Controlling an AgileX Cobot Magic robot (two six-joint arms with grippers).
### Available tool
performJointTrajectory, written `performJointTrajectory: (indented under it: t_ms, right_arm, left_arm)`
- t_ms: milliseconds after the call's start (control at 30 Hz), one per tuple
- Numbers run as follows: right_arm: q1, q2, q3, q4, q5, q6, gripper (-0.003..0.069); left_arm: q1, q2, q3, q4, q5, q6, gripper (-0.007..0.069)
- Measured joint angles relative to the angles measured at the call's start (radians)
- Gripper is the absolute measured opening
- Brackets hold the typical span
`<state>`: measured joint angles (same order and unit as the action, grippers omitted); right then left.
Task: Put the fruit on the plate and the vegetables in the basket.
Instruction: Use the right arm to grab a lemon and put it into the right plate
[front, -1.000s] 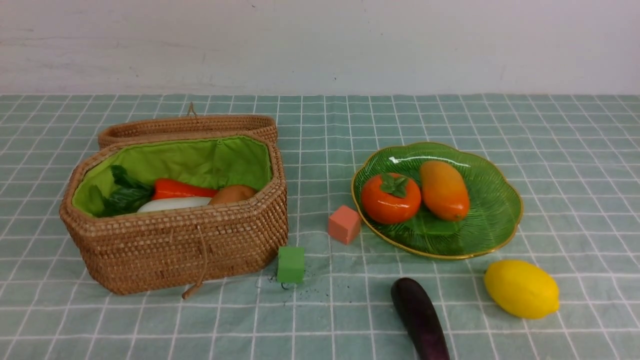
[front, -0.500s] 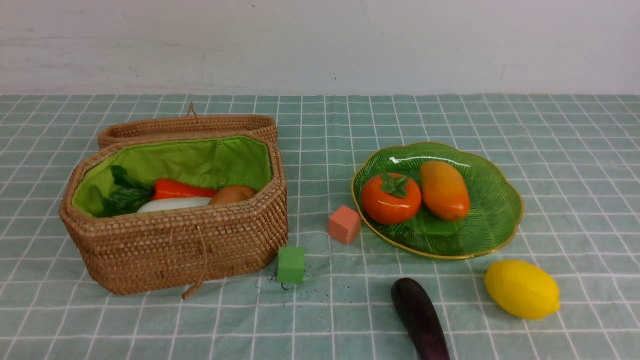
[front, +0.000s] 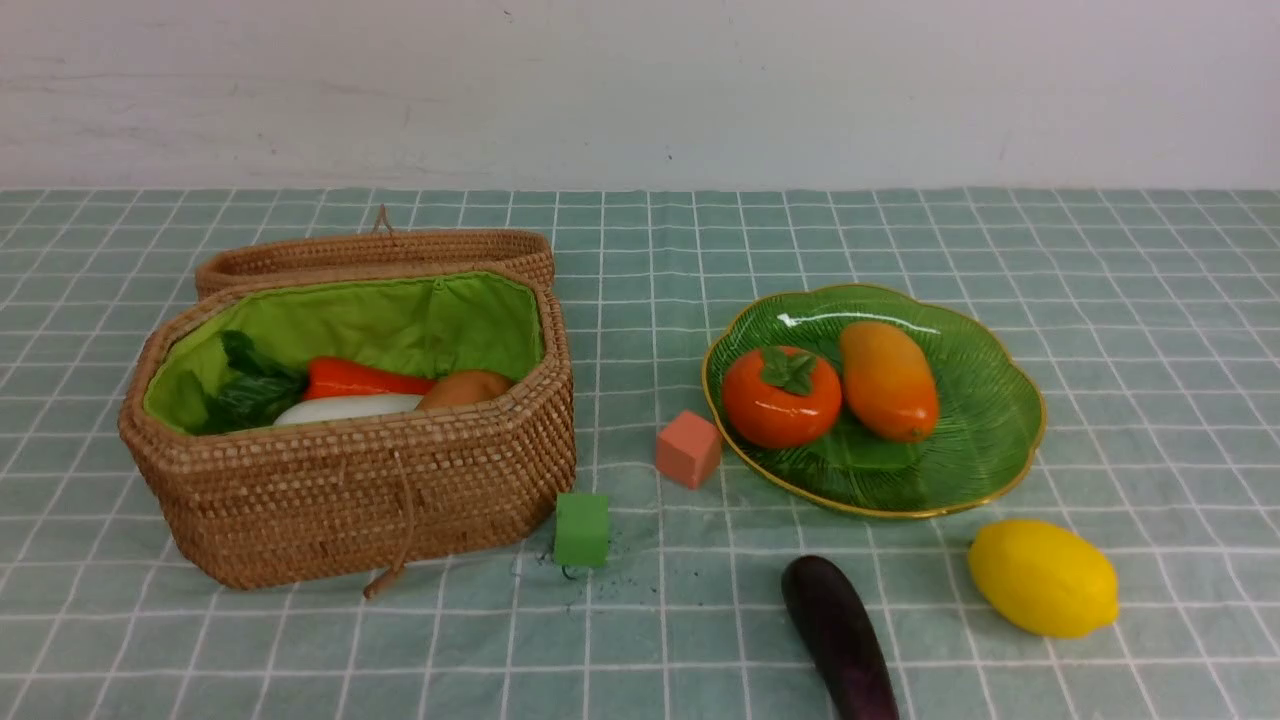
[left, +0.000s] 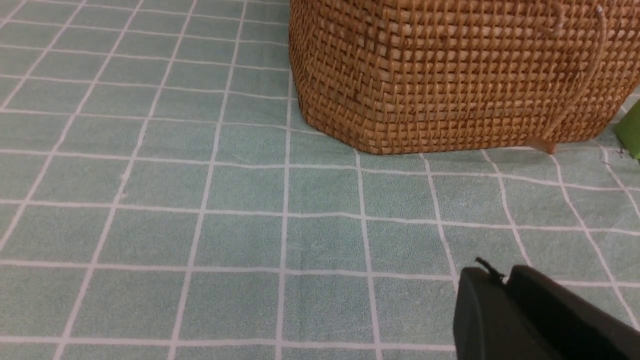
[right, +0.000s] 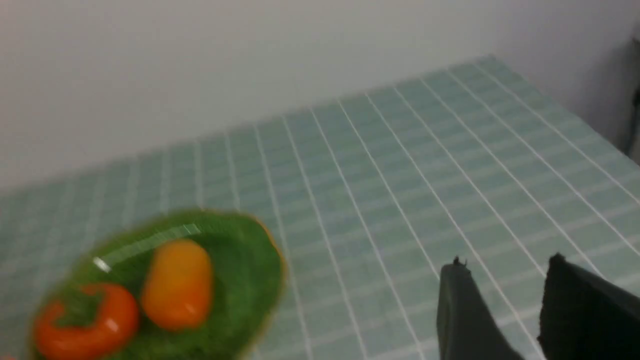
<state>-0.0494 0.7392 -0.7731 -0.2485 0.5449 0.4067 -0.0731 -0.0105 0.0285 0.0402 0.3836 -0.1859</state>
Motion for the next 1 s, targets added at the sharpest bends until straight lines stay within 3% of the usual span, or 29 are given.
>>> performJointTrajectory:
  t_ms: [100,300,333,367,400,467,500,533,567,667,700,800,900,1000]
  right_arm:
    - [0.000,0.080,0.011,0.002,0.008,-0.045,0.0242]
    - [0.000,0.327,-0.006,0.211,0.102,-0.291,0.0242]
    - [0.000,0.400,-0.043,0.326,0.152,-0.416,0.0242]
    - [0.000,0.408,-0.048,0.339,0.156,-0.431,0.0242]
    - [0.000,0.457,-0.089,0.435,0.184,-0.551,0.0244]
    - [0.005,0.502,-0.119,0.494,0.196,-0.639,0.0251]
    - [0.028,0.559,-0.160,0.543,0.220,-0.764,0.0276]
    - [0.032,0.565,-0.163,0.545,0.220,-0.764,0.0280]
    - [0.073,0.618,-0.194,0.549,0.250,-0.829,0.0317]
    - [0.166,0.708,-0.244,0.497,0.298,-0.870,0.0448]
    - [0.179,0.714,-0.251,0.485,0.300,-0.870,0.0458]
    - [0.286,0.816,-0.308,0.342,0.337,-0.886,0.0627]
    - [0.324,0.867,-0.342,0.278,0.382,-0.926,0.0673]
    - [0.334,0.898,-0.370,0.248,0.391,-0.904,0.0671]
  left_arm:
    - [0.000,0.000,0.000,0.000,0.000,0.000,0.0060]
    - [0.000,0.000,0.000,0.000,0.000,0.000,0.0060]
    - [0.000,0.000,0.000,0.000,0.000,0.000,0.0060]
    - [0.000,0.000,0.000,0.000,0.000,0.000,0.0060]
    - [0.000,0.000,0.000,0.000,0.000,0.000,0.0060]
    - [0.000,0.000,0.000,0.000,0.000,0.000,0.0060]
    - [0.000,0.000,0.000,0.000,0.000,0.000,0.0060]
    - [0.000,0.000,0.000,0.000,0.000,0.000,0.0060]
    - [0.000,0.000,0.000,0.000,0.000,0.000,0.0060]
    - [0.000,0.000,0.000,0.000,0.000,0.001,0.0060]
    - [0.000,0.000,0.000,0.000,0.000,0.001,0.0060]
    - [0.000,0.000,0.000,0.000,0.000,0.001,0.0066]
    - [0.000,0.000,0.000,0.000,0.000,0.001,0.0069]
    - [0.000,0.000,0.000,0.001,0.000,0.001,0.0073]
